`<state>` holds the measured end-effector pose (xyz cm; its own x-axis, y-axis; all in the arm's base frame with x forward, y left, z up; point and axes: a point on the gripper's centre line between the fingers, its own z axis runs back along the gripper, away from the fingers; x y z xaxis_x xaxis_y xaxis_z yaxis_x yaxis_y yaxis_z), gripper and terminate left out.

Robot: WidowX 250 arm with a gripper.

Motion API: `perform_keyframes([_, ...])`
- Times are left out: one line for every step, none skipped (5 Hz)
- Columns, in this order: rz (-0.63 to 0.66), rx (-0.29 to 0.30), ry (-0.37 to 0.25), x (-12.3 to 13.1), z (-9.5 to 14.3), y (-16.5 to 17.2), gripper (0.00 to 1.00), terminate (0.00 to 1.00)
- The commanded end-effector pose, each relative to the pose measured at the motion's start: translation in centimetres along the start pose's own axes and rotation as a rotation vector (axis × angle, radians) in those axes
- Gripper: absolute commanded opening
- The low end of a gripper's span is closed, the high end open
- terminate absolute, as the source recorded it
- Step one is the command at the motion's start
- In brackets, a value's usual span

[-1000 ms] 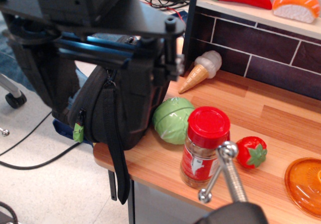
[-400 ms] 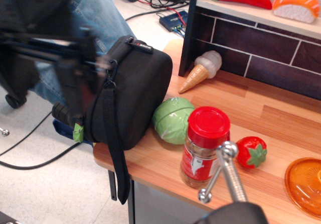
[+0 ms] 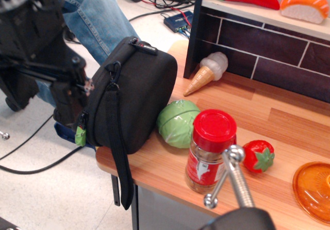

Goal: Unzip zipper bag

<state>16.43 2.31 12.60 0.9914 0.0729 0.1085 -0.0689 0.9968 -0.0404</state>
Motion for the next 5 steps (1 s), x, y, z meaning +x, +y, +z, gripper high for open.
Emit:
perform_keyframes([-0.003, 0.048, -0.038, 2.2, -3.1, 1.2, 1.00, 0.00])
perform_keyframes([-0.009, 0.065, -0.065, 1.9, -4.6, 0.9, 1.00, 0.00])
perform_keyframes([-0.015, 0.091, -0.084, 1.8, -5.9, 1.2, 1.00, 0.00])
perform_keyframes([-0.007, 0.101, -0.088, 2.2, -6.7, 1.2, 1.00, 0.00])
perform_keyframes([-0.007, 0.117, -0.093, 2.5, -7.3, 1.2, 1.00, 0.00])
